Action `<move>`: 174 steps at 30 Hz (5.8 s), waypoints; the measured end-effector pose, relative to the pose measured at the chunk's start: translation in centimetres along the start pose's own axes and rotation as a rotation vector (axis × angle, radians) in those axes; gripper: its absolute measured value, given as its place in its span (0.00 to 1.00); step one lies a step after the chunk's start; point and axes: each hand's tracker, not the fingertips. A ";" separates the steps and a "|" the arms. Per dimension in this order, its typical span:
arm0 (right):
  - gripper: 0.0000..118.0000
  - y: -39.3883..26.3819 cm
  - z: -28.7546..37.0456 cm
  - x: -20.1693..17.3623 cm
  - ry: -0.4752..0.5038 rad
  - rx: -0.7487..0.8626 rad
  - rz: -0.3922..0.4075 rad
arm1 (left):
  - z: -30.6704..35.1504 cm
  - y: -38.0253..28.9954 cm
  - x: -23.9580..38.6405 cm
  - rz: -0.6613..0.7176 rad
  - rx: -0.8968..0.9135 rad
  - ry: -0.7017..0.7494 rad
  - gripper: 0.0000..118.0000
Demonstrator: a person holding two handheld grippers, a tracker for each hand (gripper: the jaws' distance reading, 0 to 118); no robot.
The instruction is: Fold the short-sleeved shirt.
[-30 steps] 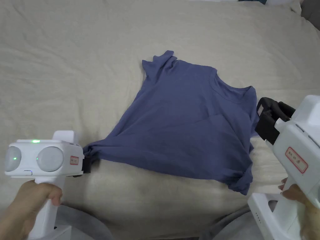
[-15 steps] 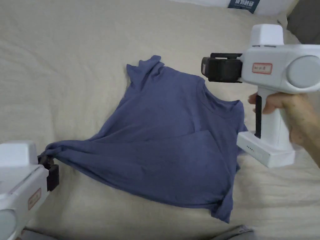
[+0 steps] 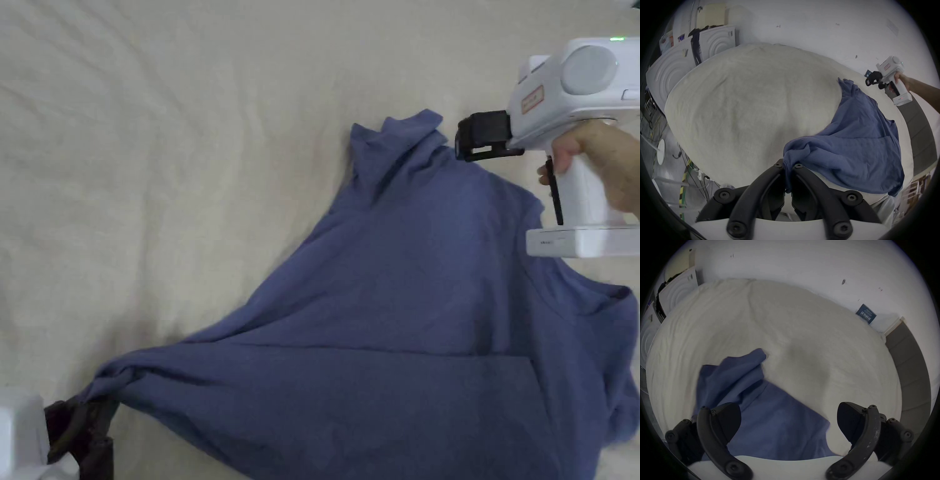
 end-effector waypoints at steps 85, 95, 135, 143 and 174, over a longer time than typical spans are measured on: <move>0.05 -16.9 63.2 15.1 -0.245 0.941 -0.417 | 31.2 42.5 10.1 -0.313 0.796 -0.162 0.05; 0.05 -1.9 57.5 19.5 -0.323 0.992 -0.471 | 23.5 53.6 18.2 -0.323 0.887 0.030 0.05; 0.05 -39.8 14.2 5.1 0.044 0.301 -0.592 | -7.3 9.3 3.7 -0.598 0.160 -0.030 0.05; 0.05 -47.9 17.5 3.7 0.022 0.285 -0.561 | -2.2 1.9 -1.4 -0.491 0.127 -0.022 0.05; 0.87 -46.2 32.5 -3.8 -0.141 0.878 -0.396 | 12.0 -0.8 4.2 -0.337 0.783 -0.118 0.55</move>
